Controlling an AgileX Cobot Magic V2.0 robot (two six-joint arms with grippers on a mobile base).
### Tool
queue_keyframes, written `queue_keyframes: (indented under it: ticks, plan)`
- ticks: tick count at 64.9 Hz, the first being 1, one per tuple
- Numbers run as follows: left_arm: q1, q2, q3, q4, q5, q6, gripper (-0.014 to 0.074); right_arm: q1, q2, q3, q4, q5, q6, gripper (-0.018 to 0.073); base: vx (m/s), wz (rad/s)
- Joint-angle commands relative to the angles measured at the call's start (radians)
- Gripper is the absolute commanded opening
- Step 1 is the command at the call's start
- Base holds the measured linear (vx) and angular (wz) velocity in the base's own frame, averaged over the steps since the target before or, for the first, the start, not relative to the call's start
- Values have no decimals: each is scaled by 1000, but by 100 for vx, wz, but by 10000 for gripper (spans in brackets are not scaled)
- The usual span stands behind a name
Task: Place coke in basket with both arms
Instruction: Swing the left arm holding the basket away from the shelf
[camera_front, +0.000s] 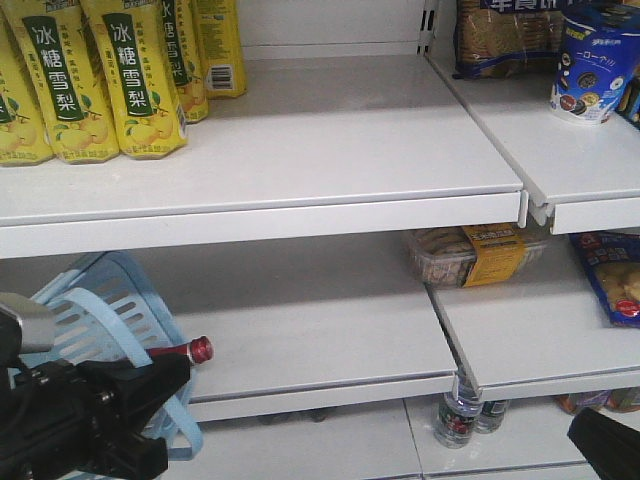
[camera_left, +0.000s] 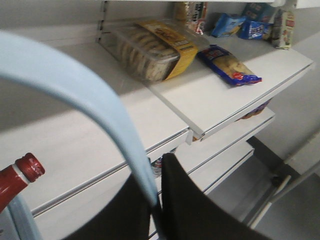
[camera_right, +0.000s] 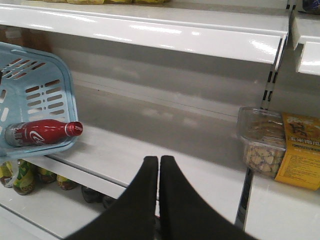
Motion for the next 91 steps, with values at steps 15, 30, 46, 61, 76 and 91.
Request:
queue_keyframes:
  ticks: [15, 30, 46, 61, 76, 91]
  plan:
    - [-2, -190, -32, -130, 26, 310, -5, -7, 9, -28, 12, -55, -4, -5, 0, 0]
    - [-2, -297, -32, -260, 146, 554, -5, -7, 9, -28, 12, -55, -4, -5, 0, 0]
    - [-2, -376, -32, -283, 187, 636, -5, -7, 9, -28, 12, -55, -4, -5, 0, 0]
    - [-2, -424, -32, -287, 246, 637, -5, -7, 9, -28, 12, -55, -4, -5, 0, 0]
    - [-2, -431, -32, -290, 274, 637, -5, -7, 9, -28, 12, -55, -4, -5, 0, 0]
    - [-2, -431, -24, -310, 267, 627, -5, -7, 9, -28, 12, -55, -4, -5, 0, 0]
